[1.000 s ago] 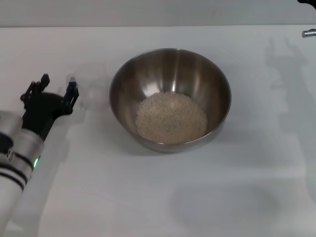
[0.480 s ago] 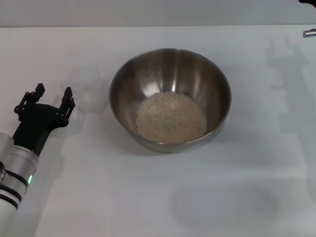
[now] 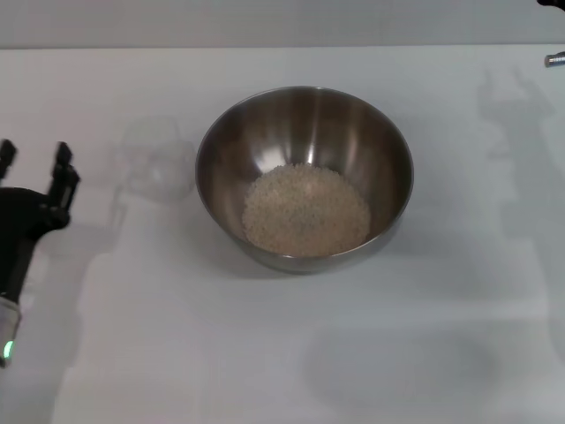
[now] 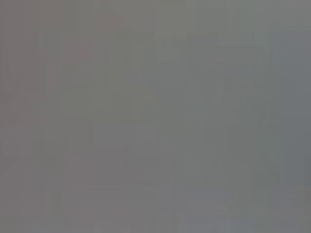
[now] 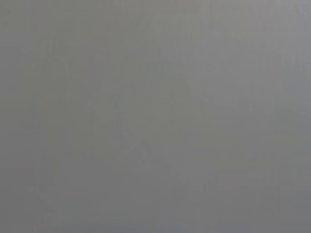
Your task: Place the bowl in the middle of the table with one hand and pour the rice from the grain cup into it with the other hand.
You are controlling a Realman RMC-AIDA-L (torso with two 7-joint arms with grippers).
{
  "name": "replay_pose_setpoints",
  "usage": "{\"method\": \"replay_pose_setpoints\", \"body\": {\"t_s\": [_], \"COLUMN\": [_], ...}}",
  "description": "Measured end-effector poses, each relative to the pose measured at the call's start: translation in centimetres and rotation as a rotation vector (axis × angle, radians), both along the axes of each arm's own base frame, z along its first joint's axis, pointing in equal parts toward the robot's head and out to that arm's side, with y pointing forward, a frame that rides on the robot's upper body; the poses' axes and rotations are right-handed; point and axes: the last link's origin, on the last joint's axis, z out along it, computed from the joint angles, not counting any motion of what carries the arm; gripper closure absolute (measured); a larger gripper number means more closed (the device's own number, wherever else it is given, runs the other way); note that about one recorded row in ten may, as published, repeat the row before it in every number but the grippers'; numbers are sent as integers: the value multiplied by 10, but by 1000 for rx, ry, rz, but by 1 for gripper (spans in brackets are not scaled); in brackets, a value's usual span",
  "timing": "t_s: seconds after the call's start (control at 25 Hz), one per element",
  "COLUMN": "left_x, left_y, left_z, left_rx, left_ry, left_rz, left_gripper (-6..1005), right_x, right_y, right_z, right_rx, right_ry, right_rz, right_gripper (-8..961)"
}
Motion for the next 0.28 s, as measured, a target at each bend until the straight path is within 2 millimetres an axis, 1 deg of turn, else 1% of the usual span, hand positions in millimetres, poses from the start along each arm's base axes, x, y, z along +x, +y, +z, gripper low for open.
{"method": "replay_pose_setpoints", "body": {"t_s": [0.04,0.08,0.12,0.16,0.28], "left_x": [2,2,4,4,5], "left_y": [-3,-3,-7,-7,-7], "left_z": [4,4,13,13,15], "left_rx": [28,28,82,82,97], "left_ry": [-9,-9,-22,-22,-28], "left_rz": [-18,-18,-51,-51,-60], "left_gripper": [350,350,350,350,350], "right_x": [2,2,6,6,18], "right_y": [-1,-1,-4,-4,-13], "right_z": [0,0,0,0,-2], "right_rx": [0,0,-6,-6,-44], "right_ry": [5,5,26,26,90], "right_rz": [-5,-5,-13,-13,-26], "right_gripper": [578,578,578,578,578]}}
